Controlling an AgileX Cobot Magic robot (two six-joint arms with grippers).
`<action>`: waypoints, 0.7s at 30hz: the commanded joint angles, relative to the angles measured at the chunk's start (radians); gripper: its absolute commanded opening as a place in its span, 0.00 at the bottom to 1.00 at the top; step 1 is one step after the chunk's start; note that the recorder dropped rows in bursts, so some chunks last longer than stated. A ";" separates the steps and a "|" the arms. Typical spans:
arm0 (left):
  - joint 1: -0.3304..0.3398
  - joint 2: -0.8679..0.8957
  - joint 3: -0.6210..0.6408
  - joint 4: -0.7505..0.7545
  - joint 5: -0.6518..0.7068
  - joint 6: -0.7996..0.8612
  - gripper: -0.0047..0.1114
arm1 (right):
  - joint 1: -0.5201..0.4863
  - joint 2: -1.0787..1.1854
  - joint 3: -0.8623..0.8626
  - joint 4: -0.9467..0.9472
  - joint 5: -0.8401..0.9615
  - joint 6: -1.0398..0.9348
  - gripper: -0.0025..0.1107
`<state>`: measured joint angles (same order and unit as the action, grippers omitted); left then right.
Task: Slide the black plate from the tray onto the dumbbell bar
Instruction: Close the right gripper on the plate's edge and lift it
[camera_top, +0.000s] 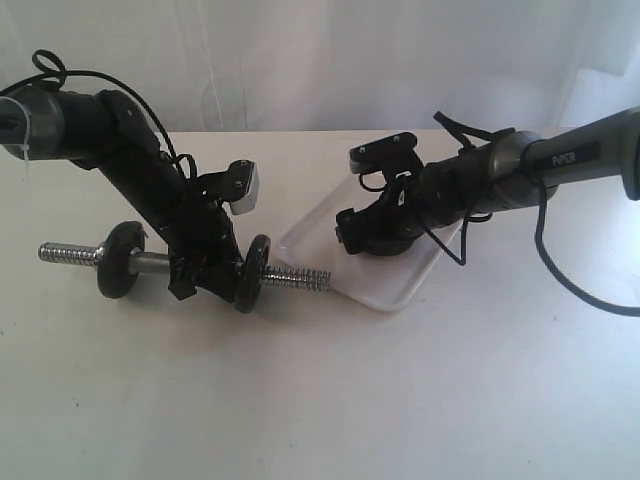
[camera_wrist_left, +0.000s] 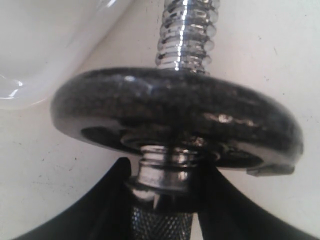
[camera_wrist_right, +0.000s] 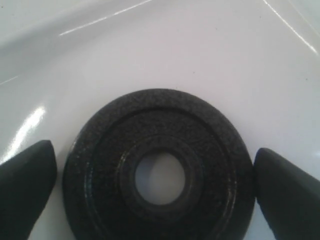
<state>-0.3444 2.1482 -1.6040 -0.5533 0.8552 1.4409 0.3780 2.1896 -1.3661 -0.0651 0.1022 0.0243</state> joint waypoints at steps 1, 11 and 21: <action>-0.006 -0.012 0.003 -0.089 0.027 -0.002 0.04 | -0.013 0.024 0.006 -0.010 0.057 0.018 0.95; -0.006 -0.012 0.003 -0.089 0.027 -0.002 0.04 | -0.013 0.028 0.008 -0.010 0.057 0.024 0.95; -0.006 -0.012 0.003 -0.089 0.027 -0.002 0.04 | -0.013 0.028 0.008 -0.026 0.063 -0.005 0.95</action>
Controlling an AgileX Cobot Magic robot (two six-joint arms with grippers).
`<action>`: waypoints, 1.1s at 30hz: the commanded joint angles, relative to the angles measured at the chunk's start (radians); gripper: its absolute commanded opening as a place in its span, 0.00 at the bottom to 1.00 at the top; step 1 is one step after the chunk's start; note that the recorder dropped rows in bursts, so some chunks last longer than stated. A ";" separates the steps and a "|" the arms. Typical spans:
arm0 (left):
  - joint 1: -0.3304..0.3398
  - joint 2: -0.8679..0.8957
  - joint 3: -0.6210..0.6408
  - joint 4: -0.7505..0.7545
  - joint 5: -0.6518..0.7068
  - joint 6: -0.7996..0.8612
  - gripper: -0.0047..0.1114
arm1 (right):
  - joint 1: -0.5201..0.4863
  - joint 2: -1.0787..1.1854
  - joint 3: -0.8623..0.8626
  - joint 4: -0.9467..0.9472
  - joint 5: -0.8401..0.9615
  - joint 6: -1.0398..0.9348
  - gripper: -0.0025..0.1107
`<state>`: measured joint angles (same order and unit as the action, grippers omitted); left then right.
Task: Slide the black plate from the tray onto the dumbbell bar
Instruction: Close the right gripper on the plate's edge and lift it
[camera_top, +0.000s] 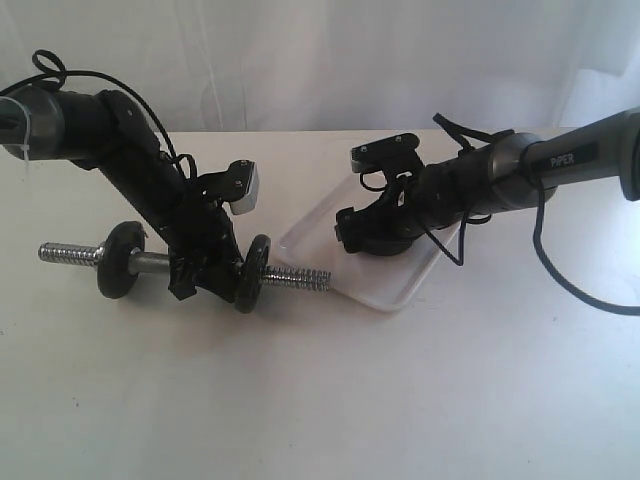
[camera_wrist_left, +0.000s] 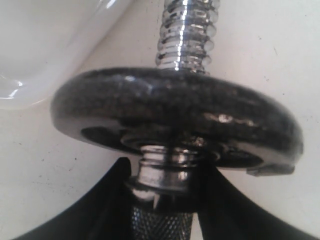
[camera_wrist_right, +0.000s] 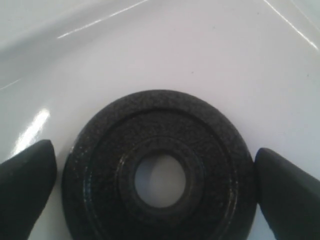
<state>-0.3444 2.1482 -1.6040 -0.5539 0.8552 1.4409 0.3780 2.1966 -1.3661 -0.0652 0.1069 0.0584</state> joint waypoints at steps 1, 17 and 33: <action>-0.006 -0.012 0.003 -0.088 0.027 -0.002 0.04 | -0.013 0.021 0.008 -0.026 0.064 -0.058 0.94; -0.006 -0.012 0.003 -0.088 0.031 -0.002 0.04 | -0.013 0.021 0.008 -0.024 0.097 -0.066 0.02; -0.006 -0.012 0.003 -0.067 0.038 -0.025 0.04 | -0.013 0.021 0.008 -0.018 0.073 -0.126 0.02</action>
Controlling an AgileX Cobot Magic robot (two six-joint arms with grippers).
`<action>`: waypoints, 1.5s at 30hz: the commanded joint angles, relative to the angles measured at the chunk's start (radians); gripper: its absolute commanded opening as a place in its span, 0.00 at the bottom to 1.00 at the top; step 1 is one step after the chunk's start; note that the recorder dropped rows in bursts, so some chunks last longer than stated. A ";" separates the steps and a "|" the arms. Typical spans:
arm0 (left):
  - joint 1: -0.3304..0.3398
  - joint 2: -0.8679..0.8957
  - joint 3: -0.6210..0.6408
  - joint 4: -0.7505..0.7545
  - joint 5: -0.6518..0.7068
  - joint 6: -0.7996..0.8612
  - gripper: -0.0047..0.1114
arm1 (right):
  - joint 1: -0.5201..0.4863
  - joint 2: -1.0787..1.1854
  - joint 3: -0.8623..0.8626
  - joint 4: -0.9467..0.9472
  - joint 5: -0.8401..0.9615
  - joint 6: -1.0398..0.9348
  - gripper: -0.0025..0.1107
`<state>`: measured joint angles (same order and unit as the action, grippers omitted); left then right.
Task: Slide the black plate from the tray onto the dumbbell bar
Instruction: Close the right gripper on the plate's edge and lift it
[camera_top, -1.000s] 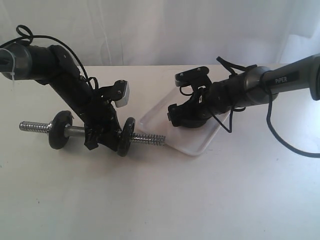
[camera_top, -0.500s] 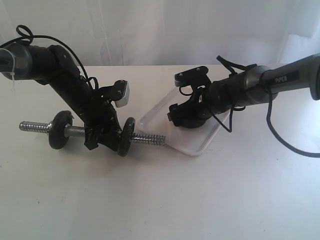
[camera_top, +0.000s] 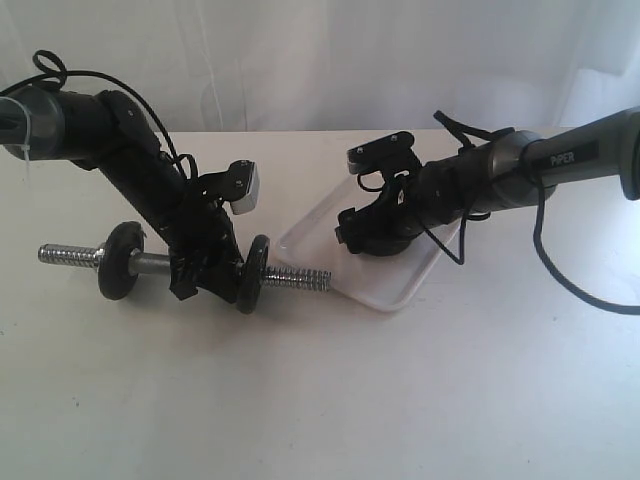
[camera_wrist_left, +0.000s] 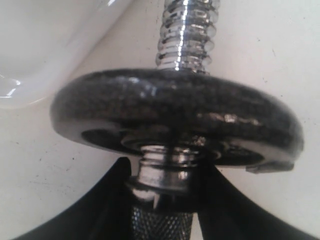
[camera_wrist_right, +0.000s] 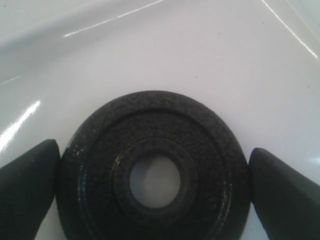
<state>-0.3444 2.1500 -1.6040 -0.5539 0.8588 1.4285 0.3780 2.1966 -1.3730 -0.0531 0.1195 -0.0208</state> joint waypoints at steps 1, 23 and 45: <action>-0.006 -0.016 0.003 -0.067 0.029 -0.013 0.04 | -0.013 0.021 0.015 -0.025 0.057 -0.047 0.02; -0.006 -0.022 0.003 -0.058 0.026 -0.032 0.04 | -0.010 -0.177 0.032 0.001 0.185 -0.111 0.02; -0.006 -0.022 0.003 -0.058 0.021 -0.042 0.04 | -0.010 0.004 -0.212 0.036 0.588 -0.111 0.32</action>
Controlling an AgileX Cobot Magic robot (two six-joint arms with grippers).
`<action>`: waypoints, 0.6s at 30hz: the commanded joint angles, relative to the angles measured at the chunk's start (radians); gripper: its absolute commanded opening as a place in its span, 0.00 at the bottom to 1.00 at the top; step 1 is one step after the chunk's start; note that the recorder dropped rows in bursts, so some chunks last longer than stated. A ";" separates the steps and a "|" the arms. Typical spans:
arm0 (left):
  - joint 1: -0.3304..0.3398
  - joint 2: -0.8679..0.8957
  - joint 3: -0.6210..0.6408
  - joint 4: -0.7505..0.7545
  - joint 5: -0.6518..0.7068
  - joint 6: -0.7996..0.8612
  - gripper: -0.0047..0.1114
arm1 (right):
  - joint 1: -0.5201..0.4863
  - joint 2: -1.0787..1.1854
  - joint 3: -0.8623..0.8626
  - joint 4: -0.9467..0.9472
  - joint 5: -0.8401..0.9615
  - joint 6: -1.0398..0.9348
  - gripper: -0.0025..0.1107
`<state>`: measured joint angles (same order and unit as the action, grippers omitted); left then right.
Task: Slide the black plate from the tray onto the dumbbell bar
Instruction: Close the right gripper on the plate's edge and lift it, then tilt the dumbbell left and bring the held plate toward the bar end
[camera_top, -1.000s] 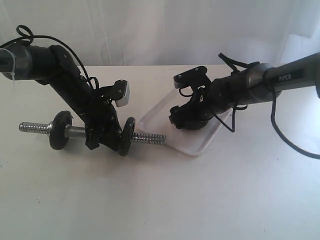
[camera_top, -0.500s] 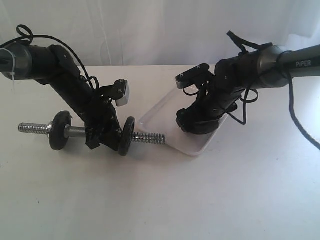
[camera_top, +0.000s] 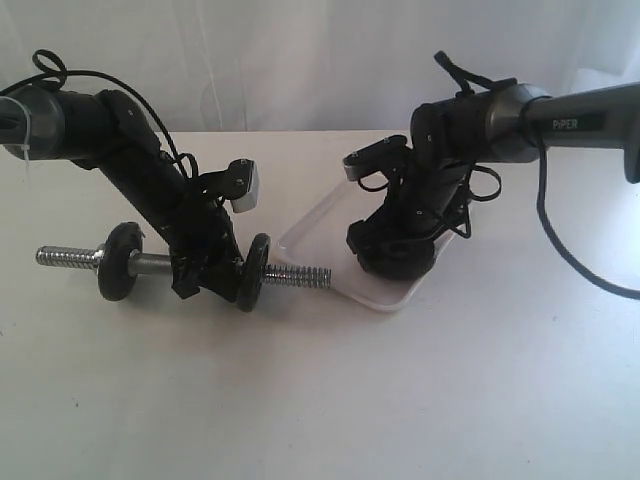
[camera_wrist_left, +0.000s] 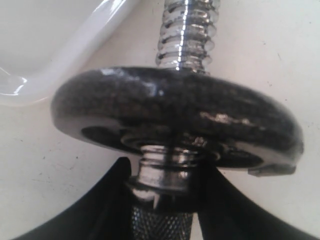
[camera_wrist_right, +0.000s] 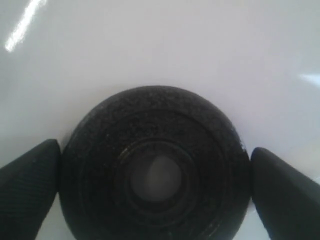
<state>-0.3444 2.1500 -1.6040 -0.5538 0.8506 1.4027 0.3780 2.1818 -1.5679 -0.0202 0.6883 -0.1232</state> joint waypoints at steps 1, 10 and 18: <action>-0.006 -0.022 0.003 -0.058 0.030 -0.016 0.04 | -0.010 0.018 -0.017 0.003 0.020 -0.009 0.38; -0.006 -0.022 0.003 -0.058 0.030 -0.016 0.04 | -0.010 0.018 -0.023 -0.016 0.085 -0.013 0.70; -0.006 -0.022 0.003 -0.058 0.027 -0.016 0.04 | -0.010 0.021 -0.046 -0.018 0.145 -0.013 0.86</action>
<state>-0.3444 2.1500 -1.6040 -0.5538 0.8506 1.4011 0.3780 2.1932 -1.6082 -0.0289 0.7872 -0.1269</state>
